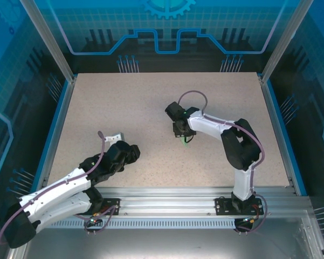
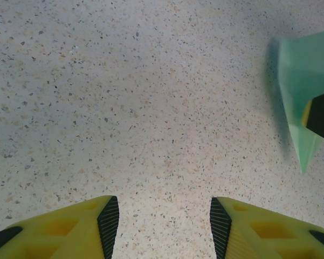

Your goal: Fold a paper plane with a square sheet of paper (pick it up from the middle)

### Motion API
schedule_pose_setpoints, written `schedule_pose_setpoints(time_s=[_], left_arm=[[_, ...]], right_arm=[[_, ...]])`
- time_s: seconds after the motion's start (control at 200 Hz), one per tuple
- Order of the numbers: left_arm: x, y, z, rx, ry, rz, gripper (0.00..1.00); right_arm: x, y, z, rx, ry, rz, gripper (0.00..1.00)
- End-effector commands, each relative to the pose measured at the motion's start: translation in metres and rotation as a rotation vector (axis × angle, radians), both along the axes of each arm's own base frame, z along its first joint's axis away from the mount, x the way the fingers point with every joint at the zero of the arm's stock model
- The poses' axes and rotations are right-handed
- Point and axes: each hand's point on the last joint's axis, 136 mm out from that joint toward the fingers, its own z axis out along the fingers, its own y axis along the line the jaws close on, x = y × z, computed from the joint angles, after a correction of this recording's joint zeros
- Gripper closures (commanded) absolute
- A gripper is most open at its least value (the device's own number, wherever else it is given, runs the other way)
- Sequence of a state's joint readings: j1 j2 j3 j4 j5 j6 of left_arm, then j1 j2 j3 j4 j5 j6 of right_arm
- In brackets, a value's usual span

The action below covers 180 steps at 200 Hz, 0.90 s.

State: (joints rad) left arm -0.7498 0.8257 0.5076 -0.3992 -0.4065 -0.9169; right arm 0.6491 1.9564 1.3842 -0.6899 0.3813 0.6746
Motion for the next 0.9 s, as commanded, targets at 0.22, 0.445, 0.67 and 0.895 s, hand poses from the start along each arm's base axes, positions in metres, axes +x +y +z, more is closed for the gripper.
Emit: schedule_pose_setpoints(time_s=[0.22,0.445,0.67,0.895], left_arm=[[0.001,0.002,0.0,0.018,0.002,0.0,0.46],[0.006,0.002,0.007,0.057,-0.02,-0.019,0.43],[0.022,0.017,0.027,0.188,-0.111,-0.004,0.31],[0.048,0.076,0.045,0.397,-0.181,0.147,0.13]], right_arm=[[-0.005,0.007,-0.003,-0.009,0.045,0.003,0.71],[-0.008,0.004,0.06,0.024,-0.079,0.034,0.48],[-0.017,-0.038,0.153,0.007,-0.353,0.045,0.1],[-0.027,-0.158,0.18,-0.097,-0.616,-0.161,0.01]])
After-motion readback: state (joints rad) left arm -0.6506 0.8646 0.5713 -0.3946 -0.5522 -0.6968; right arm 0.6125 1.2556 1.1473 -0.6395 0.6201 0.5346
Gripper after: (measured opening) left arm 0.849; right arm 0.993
